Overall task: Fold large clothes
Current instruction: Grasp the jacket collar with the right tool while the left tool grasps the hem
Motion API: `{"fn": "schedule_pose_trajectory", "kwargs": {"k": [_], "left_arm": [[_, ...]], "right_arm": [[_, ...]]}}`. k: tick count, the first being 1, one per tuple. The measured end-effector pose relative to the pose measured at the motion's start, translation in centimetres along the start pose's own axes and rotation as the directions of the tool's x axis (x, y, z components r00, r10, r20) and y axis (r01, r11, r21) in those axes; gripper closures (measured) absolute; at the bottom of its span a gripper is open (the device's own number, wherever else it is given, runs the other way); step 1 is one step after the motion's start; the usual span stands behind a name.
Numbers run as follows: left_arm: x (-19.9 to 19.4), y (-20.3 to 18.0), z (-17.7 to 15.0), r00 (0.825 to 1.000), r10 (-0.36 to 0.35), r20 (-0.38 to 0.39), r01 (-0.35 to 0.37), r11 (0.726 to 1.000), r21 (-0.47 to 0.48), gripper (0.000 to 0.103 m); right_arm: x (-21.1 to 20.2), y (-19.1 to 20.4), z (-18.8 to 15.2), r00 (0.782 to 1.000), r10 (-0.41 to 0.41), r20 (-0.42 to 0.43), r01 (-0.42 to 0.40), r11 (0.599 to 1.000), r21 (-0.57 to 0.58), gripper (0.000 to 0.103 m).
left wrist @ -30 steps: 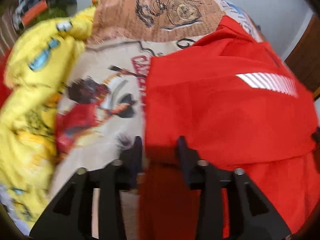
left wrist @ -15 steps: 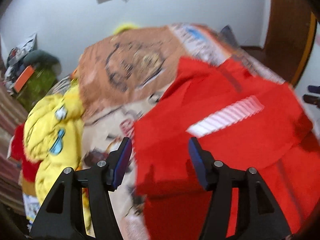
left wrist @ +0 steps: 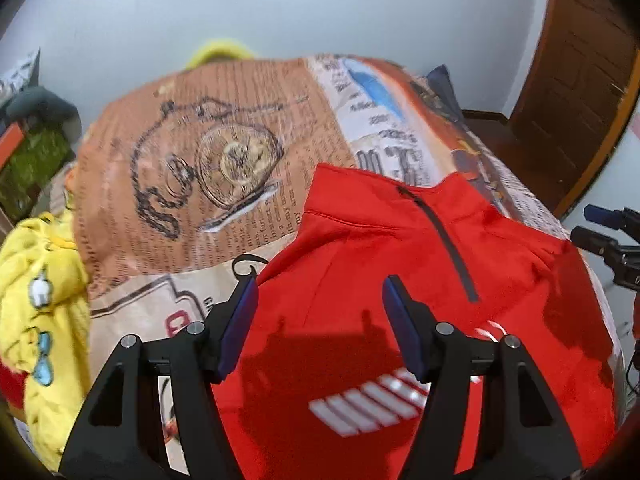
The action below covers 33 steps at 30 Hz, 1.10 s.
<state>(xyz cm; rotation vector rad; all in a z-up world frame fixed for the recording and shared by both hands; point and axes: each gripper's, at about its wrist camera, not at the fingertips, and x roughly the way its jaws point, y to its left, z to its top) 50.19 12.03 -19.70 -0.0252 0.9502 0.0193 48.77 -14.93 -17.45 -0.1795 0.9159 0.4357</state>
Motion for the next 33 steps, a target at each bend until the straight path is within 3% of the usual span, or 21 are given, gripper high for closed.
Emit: {"fn": "schedule_pose_trajectory", "kwargs": {"k": [7,13,17,18,20,21,22,23,24,28,33], "left_arm": [[6.7,1.4,1.7,0.996,-0.053,-0.077,0.047,0.996,-0.082,0.039],[10.8,2.2,2.9,0.988,-0.123,-0.091,0.106,0.978,-0.177,0.039],[12.8,2.6,3.0,0.982,-0.162,-0.096,0.137,0.966,-0.22,0.04],[12.9,2.7,3.0,0.98,-0.176,-0.088,0.153,0.962,-0.224,0.042],[12.7,2.8,2.8,0.971,-0.23,-0.064,0.211,0.952,-0.221,0.061],[12.6,2.7,2.7,0.972,-0.23,-0.057,0.212,0.953,-0.217,0.078],[12.5,2.5,2.8,0.975,-0.214,-0.059,0.198,0.958,-0.209,0.084],[12.3,2.1,2.7,0.978,-0.2,-0.063,0.185,0.964,-0.192,0.087],[12.1,1.8,2.8,0.98,-0.189,-0.066,0.175,0.969,-0.177,0.094],[9.7,0.3,3.0,0.994,-0.094,-0.053,0.09,0.993,-0.071,0.1],[4.3,-0.2,2.6,0.997,-0.074,0.003,0.074,0.997,0.008,0.1]], "right_arm": [[7.1,-0.9,2.6,0.989,0.102,-0.11,-0.094,0.993,0.07,0.036],[12.7,-1.2,4.1,0.958,0.203,-0.202,-0.168,0.97,0.178,0.036],[13.9,-0.7,3.8,0.955,0.221,-0.197,-0.186,0.966,0.182,0.042],[13.9,-0.5,3.7,0.956,0.225,-0.189,-0.192,0.965,0.177,0.048],[13.8,-0.2,3.5,0.952,0.248,-0.177,-0.218,0.96,0.176,0.06],[13.8,-0.2,3.5,0.953,0.248,-0.172,-0.218,0.96,0.178,0.067],[13.6,-0.1,3.3,0.955,0.245,-0.168,-0.215,0.96,0.179,0.072],[13.2,0.1,3.1,0.961,0.227,-0.16,-0.2,0.965,0.169,0.086],[12.9,0.2,3.0,0.963,0.215,-0.16,-0.189,0.969,0.16,0.091],[10.5,-0.1,2.6,0.969,0.215,-0.123,-0.197,0.97,0.146,0.094],[4.8,-0.5,2.2,0.965,0.253,-0.064,-0.245,0.963,0.11,0.095]]}}
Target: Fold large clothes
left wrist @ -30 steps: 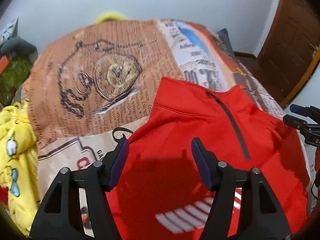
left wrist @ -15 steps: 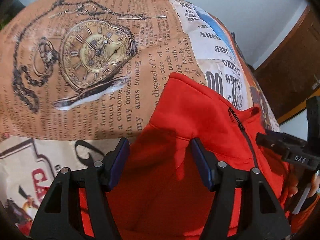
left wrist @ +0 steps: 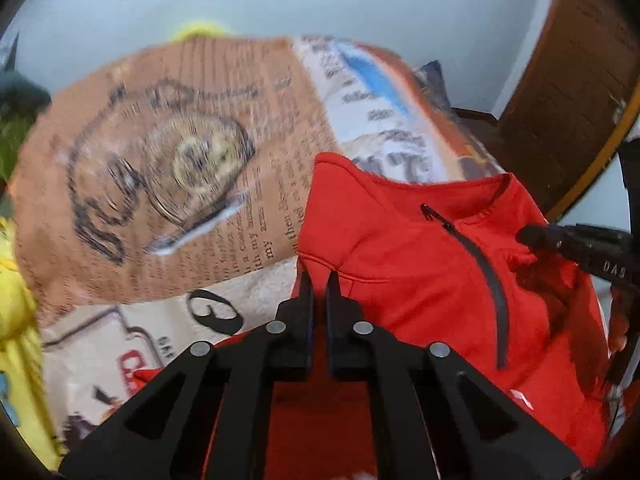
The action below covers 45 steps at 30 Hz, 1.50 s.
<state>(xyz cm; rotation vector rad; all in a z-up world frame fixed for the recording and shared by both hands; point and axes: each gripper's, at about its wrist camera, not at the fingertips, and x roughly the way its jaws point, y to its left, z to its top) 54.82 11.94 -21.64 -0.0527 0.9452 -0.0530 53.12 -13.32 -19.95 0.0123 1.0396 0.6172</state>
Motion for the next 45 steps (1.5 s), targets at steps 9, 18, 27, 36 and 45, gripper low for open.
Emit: {"fn": "schedule_pose_trajectory", "kwargs": {"k": [9,18,27,36,45], "left_arm": [[-10.3,-3.8,-4.9,0.997,0.0,0.076,-0.01,0.992,0.125,0.1],[-12.7,-5.9,-12.5,1.0,-0.015,0.001,0.014,0.986,0.169,0.1],[-10.2,-7.1,-19.5,0.991,0.078,-0.11,-0.049,0.97,0.239,0.1],[-12.1,-5.2,-22.1,0.988,0.037,-0.149,-0.016,0.99,0.143,0.098],[-17.9,-3.9,-17.7,0.999,0.033,-0.001,-0.033,0.995,0.099,0.095]], "right_arm": [[-7.2,5.0,-3.8,0.996,0.009,0.087,0.002,0.992,-0.126,0.095],[-9.7,7.0,-10.3,1.0,0.017,0.014,-0.014,0.986,-0.167,0.095],[-7.8,5.9,-16.4,0.992,0.013,-0.129,-0.022,0.997,-0.071,0.093],[-11.1,5.0,-18.1,0.98,0.129,-0.149,-0.125,0.992,0.037,0.087],[-15.4,6.2,-15.7,0.995,0.096,-0.005,-0.096,0.995,-0.015,0.087]]}}
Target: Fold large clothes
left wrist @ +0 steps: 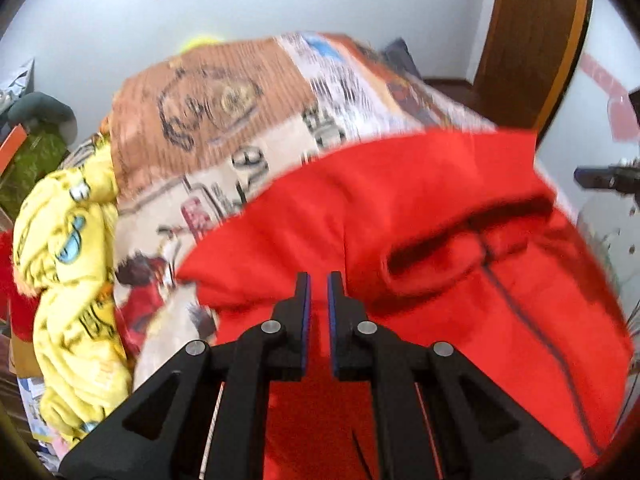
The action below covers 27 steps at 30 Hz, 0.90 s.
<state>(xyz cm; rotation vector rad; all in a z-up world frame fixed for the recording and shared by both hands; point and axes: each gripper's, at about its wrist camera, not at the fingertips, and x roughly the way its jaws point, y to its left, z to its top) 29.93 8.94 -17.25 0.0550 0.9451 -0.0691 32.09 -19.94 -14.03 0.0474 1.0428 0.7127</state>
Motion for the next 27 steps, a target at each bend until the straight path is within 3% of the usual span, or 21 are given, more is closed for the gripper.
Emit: {"fn": "schedule_pose_trajectory", "kwargs": {"k": [5,10,16,20,27], "left_arm": [[0.5,-0.2,3.8,0.999,-0.018,0.048,0.018,1.0,-0.013,0.085],[3.8,-1.8,5.5,0.995,-0.098,0.006,0.098,0.995,-0.019,0.083],[7.9,-4.1,3.3,0.986,-0.141,-0.093,0.141,0.99,-0.003,0.083],[9.1,-5.2,0.5,0.984,-0.114,-0.14,0.118,0.993,0.027,0.08],[7.3,-5.2,-2.7,0.995,-0.018,-0.094,0.024,0.998,0.057,0.041]], "right_arm": [[1.4,0.5,2.4,1.0,0.006,0.031,-0.006,1.0,0.01,0.087],[4.9,0.7,3.4,1.0,0.006,-0.015,-0.005,1.0,0.015,0.087],[9.7,0.8,1.9,0.989,-0.016,-0.148,0.014,1.0,-0.011,0.087],[10.7,0.2,0.1,0.976,-0.05,-0.211,0.041,0.998,-0.046,0.086],[8.6,-0.5,-1.8,0.977,-0.089,-0.195,0.078,0.995,-0.062,0.08]]}}
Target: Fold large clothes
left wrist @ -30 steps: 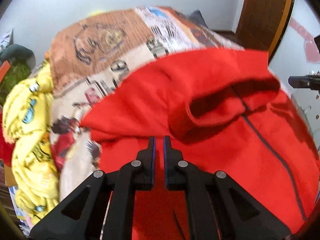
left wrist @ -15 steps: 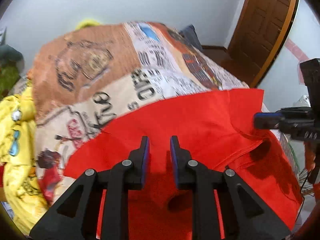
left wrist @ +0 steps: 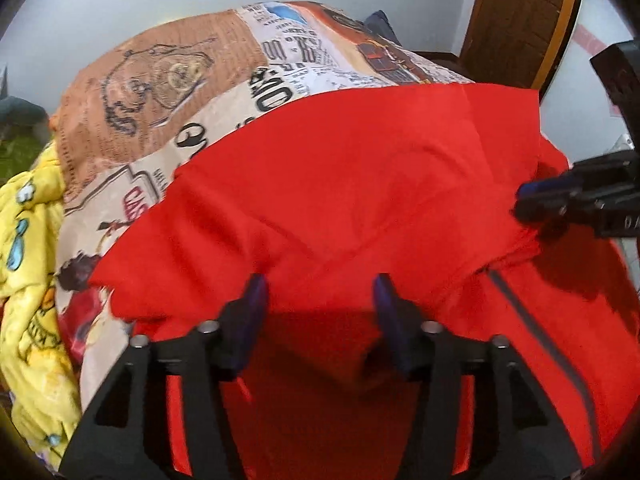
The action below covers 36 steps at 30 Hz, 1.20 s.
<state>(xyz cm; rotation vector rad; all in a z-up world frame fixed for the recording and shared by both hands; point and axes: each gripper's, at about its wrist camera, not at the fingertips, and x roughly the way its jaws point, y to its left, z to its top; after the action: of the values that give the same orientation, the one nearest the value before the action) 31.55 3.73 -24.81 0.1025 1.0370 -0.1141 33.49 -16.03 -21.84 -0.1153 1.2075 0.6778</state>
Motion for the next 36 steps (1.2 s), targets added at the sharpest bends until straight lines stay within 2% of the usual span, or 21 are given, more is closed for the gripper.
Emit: {"fn": "schedule_pose_trajectory", "kwargs": {"k": [1,4,7,8,9,11,14,19,22,25,29,31,33,36], "left_arm": [[-0.3,0.2,-0.6,1.0,0.008,-0.001,-0.008,1.0,-0.005,0.036],[-1.1,1.2,-2.0,1.0,0.003,0.008,-0.003,0.999,-0.044,0.029],[-2.1,2.8,-3.1,1.0,-0.016,0.006,0.016,0.994,-0.111,0.028],[-2.4,3.4,-3.4,1.0,-0.022,0.009,0.023,0.991,-0.133,0.028],[-2.9,3.9,-3.7,0.999,-0.031,0.017,0.033,0.988,-0.153,0.028],[-3.8,5.0,-4.2,0.999,-0.041,0.033,0.047,0.98,-0.192,0.028],[-5.2,6.7,-4.5,0.998,0.002,0.062,0.013,0.97,-0.241,0.028],[-6.6,9.7,-4.6,0.995,0.055,0.089,-0.026,0.955,-0.296,0.028],[-6.7,12.0,-4.7,0.993,0.067,0.099,-0.027,0.931,-0.363,0.028],[-6.2,13.9,-5.1,0.993,0.05,0.109,0.003,0.897,-0.442,0.028],[-4.1,16.8,-5.8,0.991,-0.061,0.123,0.121,0.809,-0.575,0.028],[-2.4,18.2,-6.3,0.986,-0.108,0.129,0.166,0.749,-0.642,0.028],[-0.8,18.9,-6.4,0.977,-0.16,0.138,0.211,0.706,-0.676,0.028],[1.4,19.5,-6.0,0.964,-0.223,0.141,0.256,0.661,-0.706,0.028]], "right_arm": [[-0.1,0.1,-0.2,1.0,-0.004,0.003,0.004,1.0,-0.003,0.078],[-0.7,-0.2,-0.9,1.0,-0.025,0.007,0.025,1.0,-0.007,0.073],[-0.9,-0.5,-1.4,0.998,-0.065,0.002,0.065,0.998,0.004,0.067],[-1.0,-0.7,-1.5,0.995,-0.096,0.0,0.096,0.995,0.009,0.056],[-1.1,-0.7,-1.6,0.992,-0.123,0.006,0.123,0.992,0.014,0.049],[-1.7,-1.2,-2.2,0.987,-0.159,0.031,0.159,0.987,0.015,0.049],[-2.5,-2.2,-2.7,0.983,-0.18,0.035,0.179,0.983,0.035,0.049],[-4.5,-3.7,-2.8,0.974,-0.211,0.088,0.204,0.975,0.086,0.049],[-5.6,-4.7,-2.7,0.967,-0.219,0.132,0.205,0.972,0.118,0.049],[-6.1,-5.9,-2.6,0.96,-0.23,0.161,0.206,0.966,0.155,0.049],[-5.4,-8.3,-2.0,0.962,-0.228,0.152,0.19,0.954,0.232,0.049],[-4.8,-9.8,-2.0,0.967,-0.213,0.137,0.169,0.947,0.275,0.049],[-4.1,-11.1,-1.8,0.972,-0.198,0.123,0.152,0.938,0.311,0.049],[-3.0,-12.6,-1.5,0.979,-0.171,0.108,0.123,0.927,0.355,0.049]]}}
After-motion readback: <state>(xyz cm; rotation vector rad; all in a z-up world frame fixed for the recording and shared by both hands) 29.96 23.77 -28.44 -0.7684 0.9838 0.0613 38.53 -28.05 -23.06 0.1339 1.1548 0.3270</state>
